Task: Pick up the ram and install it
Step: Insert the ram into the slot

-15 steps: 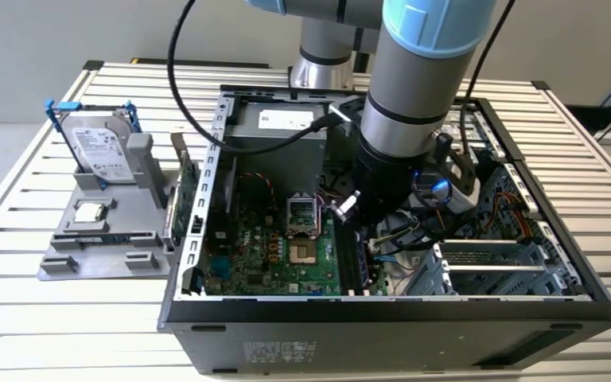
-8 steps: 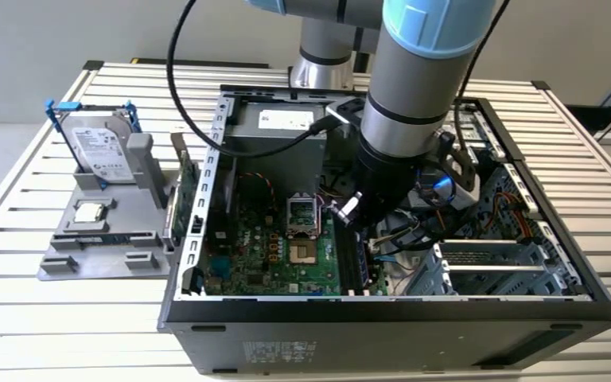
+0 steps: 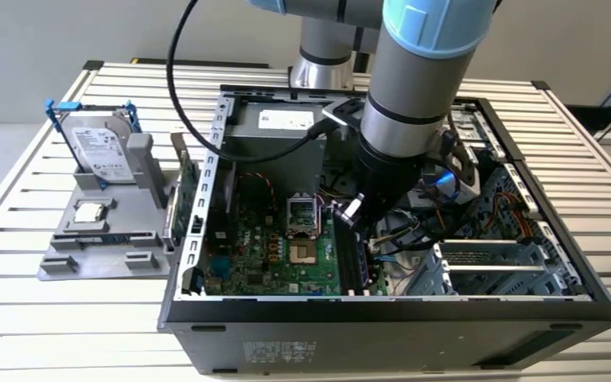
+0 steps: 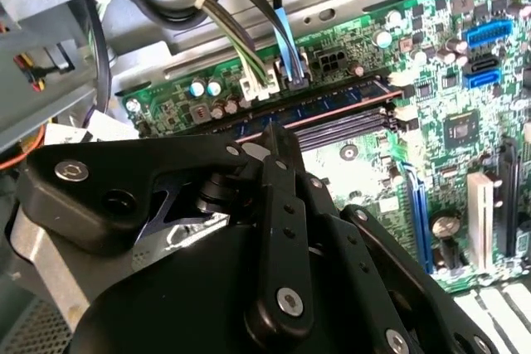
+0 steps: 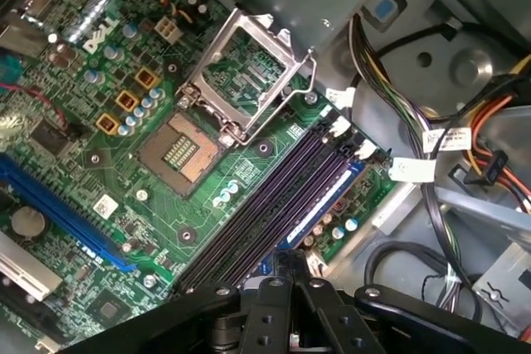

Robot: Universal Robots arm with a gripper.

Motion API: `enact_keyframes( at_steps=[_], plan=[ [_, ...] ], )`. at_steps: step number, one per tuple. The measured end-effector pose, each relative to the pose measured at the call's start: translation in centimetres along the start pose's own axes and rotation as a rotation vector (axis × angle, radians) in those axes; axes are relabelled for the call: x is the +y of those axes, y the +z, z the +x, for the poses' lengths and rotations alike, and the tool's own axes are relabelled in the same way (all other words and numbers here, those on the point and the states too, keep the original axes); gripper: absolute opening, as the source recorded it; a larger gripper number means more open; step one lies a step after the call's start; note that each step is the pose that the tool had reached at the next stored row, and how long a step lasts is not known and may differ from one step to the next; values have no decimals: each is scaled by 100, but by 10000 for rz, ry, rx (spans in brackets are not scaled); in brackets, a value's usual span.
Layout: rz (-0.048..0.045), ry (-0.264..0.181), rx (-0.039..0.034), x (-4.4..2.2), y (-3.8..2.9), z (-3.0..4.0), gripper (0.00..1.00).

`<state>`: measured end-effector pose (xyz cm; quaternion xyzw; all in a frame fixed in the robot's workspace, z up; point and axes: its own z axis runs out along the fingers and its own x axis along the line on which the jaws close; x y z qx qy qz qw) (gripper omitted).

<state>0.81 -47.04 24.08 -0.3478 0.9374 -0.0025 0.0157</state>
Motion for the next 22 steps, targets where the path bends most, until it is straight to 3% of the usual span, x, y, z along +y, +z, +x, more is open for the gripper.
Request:
enact_keyframes(
  at_steps=[22],
  plan=[
    [-70, -2515, -39, 14, 1, -11, 0]
  ],
)
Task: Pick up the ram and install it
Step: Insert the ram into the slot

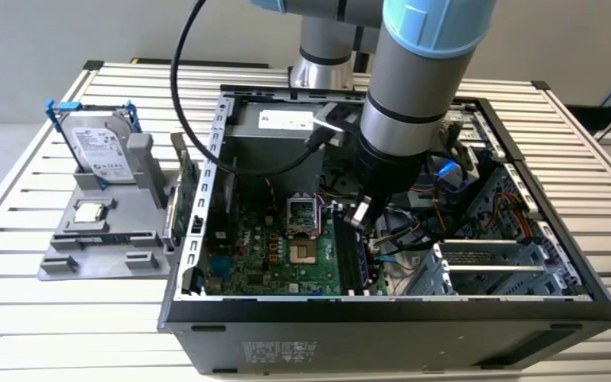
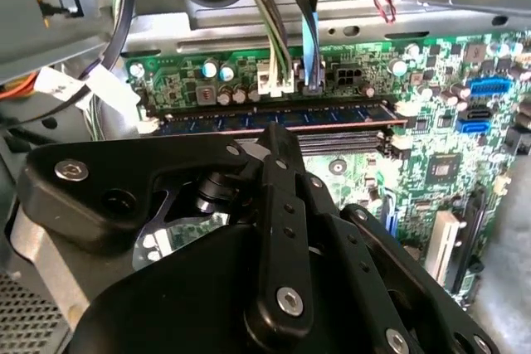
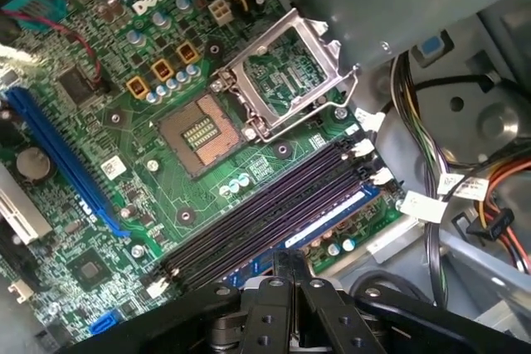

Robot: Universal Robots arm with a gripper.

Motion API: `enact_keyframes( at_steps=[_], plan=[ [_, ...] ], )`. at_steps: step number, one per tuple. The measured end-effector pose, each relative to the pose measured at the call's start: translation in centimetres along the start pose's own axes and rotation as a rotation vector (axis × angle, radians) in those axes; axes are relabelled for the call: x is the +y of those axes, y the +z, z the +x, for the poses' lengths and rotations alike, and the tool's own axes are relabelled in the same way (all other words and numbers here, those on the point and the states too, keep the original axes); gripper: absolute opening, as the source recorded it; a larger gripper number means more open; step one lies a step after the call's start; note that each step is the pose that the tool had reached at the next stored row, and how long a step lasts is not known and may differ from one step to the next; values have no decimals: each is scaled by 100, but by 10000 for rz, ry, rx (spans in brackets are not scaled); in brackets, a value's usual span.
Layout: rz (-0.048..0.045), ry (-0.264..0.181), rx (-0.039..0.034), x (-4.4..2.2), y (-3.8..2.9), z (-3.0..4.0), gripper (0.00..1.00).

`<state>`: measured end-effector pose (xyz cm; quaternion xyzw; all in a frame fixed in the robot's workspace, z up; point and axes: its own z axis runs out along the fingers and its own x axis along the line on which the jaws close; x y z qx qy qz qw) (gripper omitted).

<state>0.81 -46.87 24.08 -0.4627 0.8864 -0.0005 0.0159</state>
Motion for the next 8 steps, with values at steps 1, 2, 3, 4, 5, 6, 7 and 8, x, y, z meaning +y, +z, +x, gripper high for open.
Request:
enact_keyframes(
  at_steps=[1, 2, 3, 4, 5, 6, 7, 8],
  plan=[
    [-4, -119, -3, 0, 0, -1, 0],
    [-7, -239, -5, 1, 1, -1, 0],
    [-11, -370, -7, 0, 0, -1, 0],
    [-13, -490, -7, 0, 0, -1, 0],
    [-17, -603, -9, 0, 0, -1, 0],
    [-20, -717, -11, 0, 0, -1, 0],
    [-23, -831, -11, 0, -1, -1, 0],
    [-26, -943, -13, 0, -1, -1, 0]
  ],
)
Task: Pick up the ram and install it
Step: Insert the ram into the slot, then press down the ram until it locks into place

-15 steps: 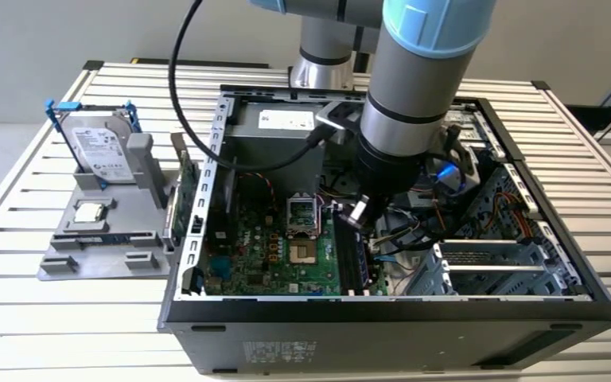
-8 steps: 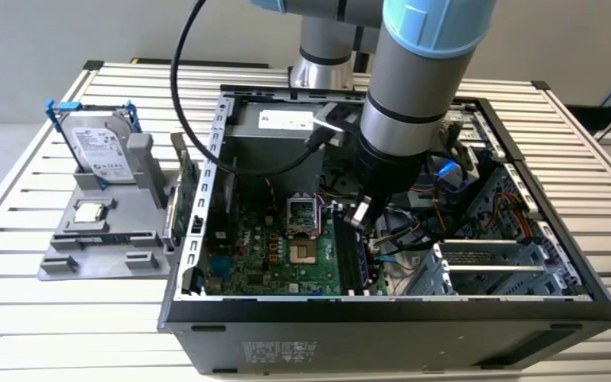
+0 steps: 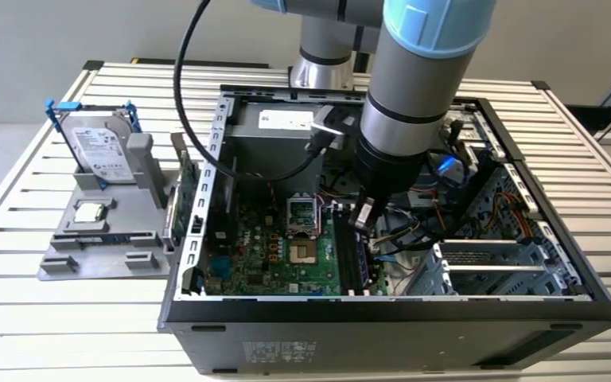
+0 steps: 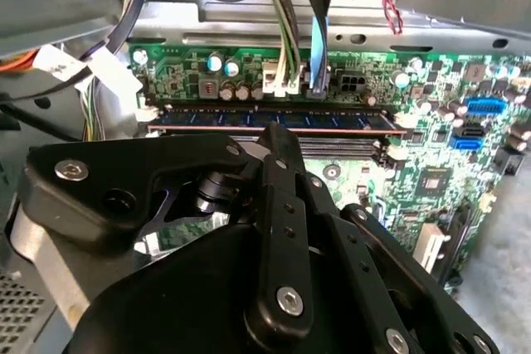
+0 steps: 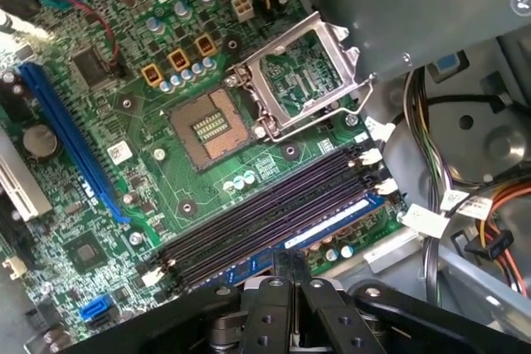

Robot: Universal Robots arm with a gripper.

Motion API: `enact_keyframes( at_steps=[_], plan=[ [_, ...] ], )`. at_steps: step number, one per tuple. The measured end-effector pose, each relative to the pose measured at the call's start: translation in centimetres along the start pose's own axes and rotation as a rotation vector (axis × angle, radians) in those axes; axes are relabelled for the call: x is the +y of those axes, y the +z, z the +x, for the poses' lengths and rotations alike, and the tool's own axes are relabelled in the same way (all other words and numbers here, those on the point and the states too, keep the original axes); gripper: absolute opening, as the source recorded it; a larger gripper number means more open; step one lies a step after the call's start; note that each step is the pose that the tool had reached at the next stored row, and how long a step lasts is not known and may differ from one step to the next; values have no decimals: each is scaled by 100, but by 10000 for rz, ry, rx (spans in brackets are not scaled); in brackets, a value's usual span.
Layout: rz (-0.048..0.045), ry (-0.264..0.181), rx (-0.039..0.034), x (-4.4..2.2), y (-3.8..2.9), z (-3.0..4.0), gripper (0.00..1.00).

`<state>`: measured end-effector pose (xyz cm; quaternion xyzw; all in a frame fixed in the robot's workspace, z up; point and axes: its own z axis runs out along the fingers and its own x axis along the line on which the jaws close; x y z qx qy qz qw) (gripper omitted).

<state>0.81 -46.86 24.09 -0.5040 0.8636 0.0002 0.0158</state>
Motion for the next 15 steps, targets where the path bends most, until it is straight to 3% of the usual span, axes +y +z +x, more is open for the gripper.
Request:
enact_keyframes(
  at_steps=[15],
  plan=[
    [-52, -1642, -38, 0, 1, 0, 0]
  ],
)
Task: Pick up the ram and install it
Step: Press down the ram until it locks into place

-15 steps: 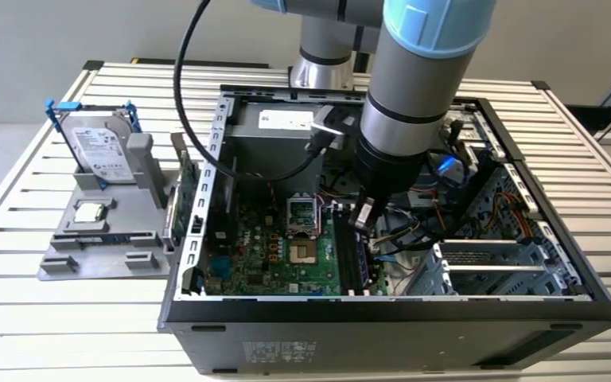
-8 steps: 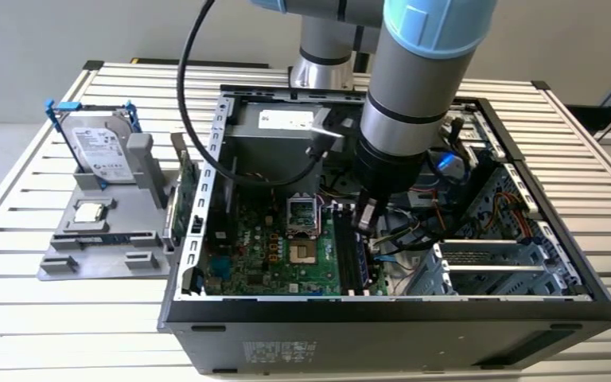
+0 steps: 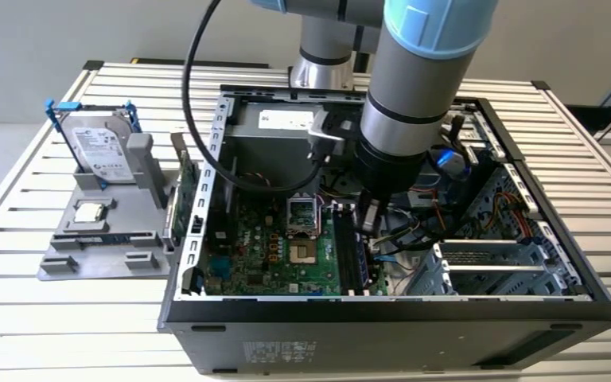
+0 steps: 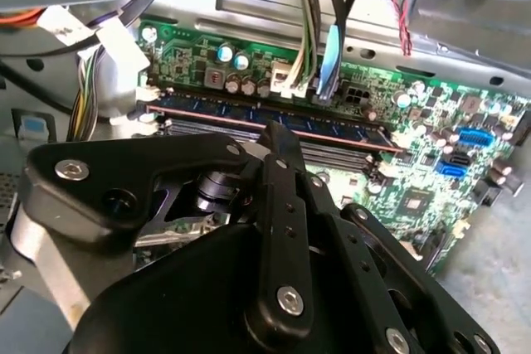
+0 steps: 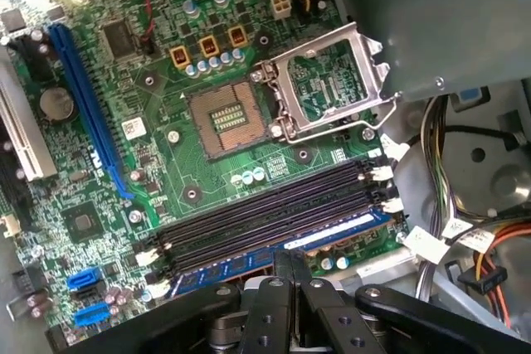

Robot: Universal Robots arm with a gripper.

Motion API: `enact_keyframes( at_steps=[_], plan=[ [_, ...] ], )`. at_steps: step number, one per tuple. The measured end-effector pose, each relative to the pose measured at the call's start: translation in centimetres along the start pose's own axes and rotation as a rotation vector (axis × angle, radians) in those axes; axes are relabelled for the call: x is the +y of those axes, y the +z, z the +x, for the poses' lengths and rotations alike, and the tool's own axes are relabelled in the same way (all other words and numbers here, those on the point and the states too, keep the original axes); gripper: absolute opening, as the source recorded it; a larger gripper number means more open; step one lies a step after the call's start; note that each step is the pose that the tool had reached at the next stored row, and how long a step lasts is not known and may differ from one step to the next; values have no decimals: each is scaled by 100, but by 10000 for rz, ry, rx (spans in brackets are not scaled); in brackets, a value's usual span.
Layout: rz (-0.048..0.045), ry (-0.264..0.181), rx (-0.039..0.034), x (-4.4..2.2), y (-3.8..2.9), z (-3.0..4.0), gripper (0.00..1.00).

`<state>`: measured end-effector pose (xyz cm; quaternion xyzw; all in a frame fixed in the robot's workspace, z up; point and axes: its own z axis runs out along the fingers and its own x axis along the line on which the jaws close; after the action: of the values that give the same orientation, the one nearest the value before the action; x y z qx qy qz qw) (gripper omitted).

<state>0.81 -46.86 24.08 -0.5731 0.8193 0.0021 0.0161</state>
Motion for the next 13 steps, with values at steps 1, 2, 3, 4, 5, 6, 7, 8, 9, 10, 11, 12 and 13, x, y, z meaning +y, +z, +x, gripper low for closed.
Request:
enact_keyframes(
  at_steps=[1, 2, 3, 4, 5, 6, 7, 8, 9, 10, 11, 12, 13],
  plan=[
    [-3, -123, -2, 0, 0, 0, 0],
    [-7, -232, -4, 0, 0, 0, 0],
    [-11, -353, -7, 0, 0, 0, 0],
    [-14, -470, -9, 0, 0, 0, 0],
    [-18, -601, -11, 0, 0, 0, 0],
    [-22, -725, -14, 0, 0, 0, 0],
    [-25, -843, -16, 0, 0, 0, 0],
    [-29, -959, -17, 0, 0, 0, 0],
    [-33, -1089, -20, 0, 0, 0, 0],
    [-36, -1208, -23, 0, 0, 0, 0],
    [-40, -1331, -24, 0, 0, 0, 0],
    [-43, -1443, -26, 0, 0, 0, 0],
    [-47, -1569, -28, 0, 0, 0, 0]
  ],
)
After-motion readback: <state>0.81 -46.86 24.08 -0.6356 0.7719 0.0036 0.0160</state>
